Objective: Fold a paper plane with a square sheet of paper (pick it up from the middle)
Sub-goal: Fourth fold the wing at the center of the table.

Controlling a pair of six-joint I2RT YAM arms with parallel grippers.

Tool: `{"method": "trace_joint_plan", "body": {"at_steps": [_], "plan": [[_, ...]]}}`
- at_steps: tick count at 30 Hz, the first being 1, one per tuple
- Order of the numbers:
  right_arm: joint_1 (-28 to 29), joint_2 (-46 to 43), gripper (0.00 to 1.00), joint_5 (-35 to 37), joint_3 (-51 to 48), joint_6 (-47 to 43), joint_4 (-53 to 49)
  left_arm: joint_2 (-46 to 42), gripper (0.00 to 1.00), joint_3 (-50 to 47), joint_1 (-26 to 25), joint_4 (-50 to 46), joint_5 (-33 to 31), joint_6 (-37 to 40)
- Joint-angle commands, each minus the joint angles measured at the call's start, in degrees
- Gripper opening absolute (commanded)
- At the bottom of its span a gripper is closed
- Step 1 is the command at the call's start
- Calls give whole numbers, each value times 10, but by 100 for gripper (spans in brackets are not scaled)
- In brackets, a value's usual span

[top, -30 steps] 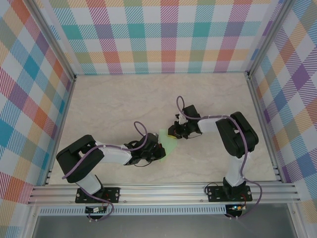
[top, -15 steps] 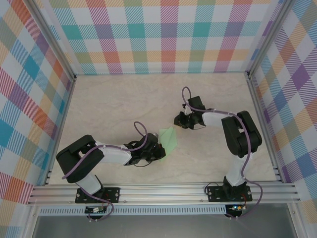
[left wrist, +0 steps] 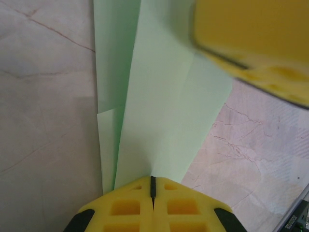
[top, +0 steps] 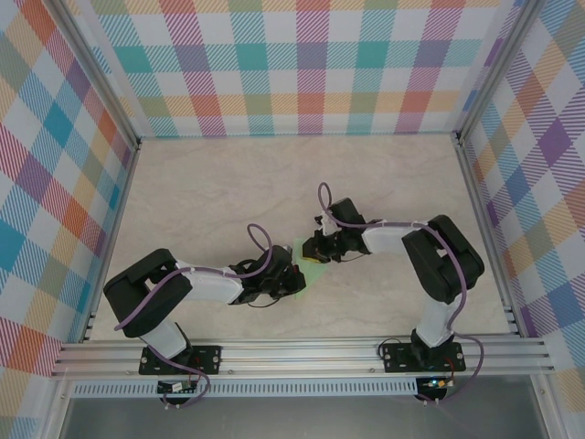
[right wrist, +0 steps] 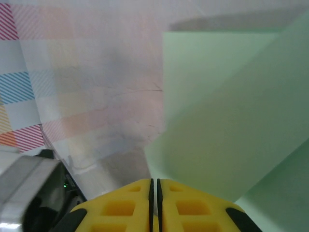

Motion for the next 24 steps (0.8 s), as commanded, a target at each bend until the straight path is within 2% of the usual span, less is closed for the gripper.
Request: {"method": "trace_joint_plan", "body": {"at_steps": [1, 8, 14, 16, 21, 24], "plan": [[3, 25, 12, -7, -16, 16, 25, 15, 0, -25, -3, -126, 30, 10], [3, 49, 10, 37, -25, 2, -3, -39, 1, 9, 7, -147, 35, 10], [3, 57, 9, 41, -28, 6, 2, -83, 16, 24, 31, -101, 43, -10], [3, 60, 9, 39, -28, 10, 7, -78, 21, 28, 36, -82, 48, -16], [3, 68, 9, 37, -24, 14, 10, -28, 22, 42, 35, -62, 84, -19], [3, 65, 9, 39, -26, 12, 6, -14, 21, 24, 35, -69, 80, -34]]}}
